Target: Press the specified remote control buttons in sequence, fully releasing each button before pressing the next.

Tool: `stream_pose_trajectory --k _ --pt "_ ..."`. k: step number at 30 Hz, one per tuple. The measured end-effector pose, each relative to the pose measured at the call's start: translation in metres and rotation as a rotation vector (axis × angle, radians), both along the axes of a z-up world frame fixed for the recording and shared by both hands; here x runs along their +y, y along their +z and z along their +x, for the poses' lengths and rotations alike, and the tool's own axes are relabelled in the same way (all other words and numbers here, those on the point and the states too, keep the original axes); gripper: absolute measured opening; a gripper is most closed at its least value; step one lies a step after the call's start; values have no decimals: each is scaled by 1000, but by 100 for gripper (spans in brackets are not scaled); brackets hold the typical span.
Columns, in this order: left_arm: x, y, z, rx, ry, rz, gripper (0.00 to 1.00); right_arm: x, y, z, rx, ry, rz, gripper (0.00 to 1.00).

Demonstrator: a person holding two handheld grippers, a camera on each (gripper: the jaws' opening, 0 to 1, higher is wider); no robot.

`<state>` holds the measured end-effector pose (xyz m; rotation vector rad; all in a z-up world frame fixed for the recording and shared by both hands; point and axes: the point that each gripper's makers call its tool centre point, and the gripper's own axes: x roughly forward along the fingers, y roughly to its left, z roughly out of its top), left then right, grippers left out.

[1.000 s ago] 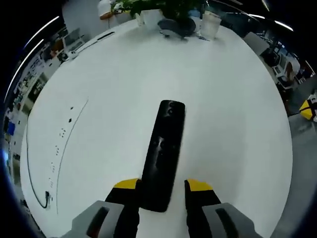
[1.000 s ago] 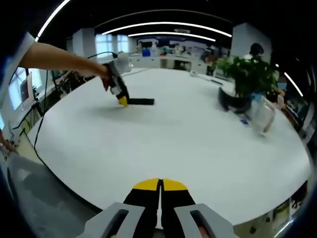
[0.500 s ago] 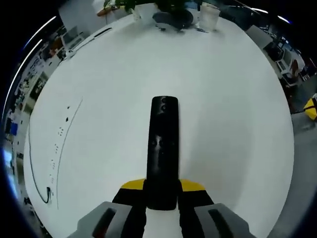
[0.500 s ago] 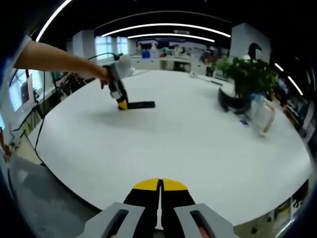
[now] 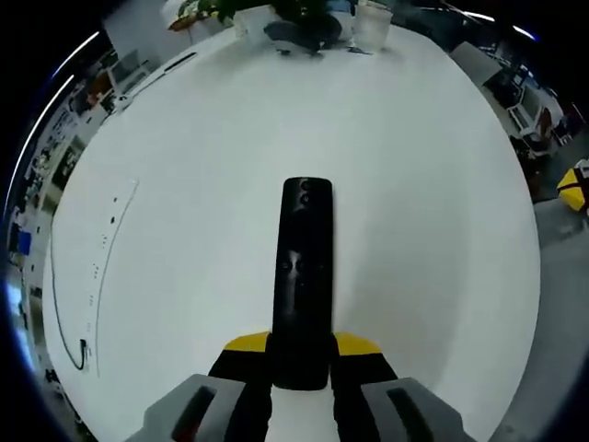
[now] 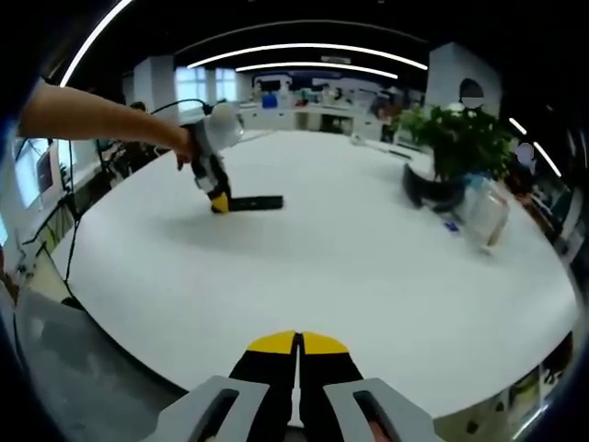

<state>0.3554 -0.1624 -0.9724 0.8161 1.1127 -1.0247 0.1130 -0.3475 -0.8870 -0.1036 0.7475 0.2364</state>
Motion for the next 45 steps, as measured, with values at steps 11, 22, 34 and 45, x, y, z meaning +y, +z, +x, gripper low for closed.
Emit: stream_pose_trajectory --k 11,22,34,45 --pt "-1 0 -31 2 -16 2 23 -2 3 0 -18 -14 7 0" --pt "-4 0 -65 -1 -21 7 23 0 5 0 -27 -6 14 0" --pt "-9 0 -111 0 -79 10 23 3 9 -1 -43 1 35 0" --pt "-16 1 -155 -5 -107 -3 23 3 13 -1 -64 0 44 0"
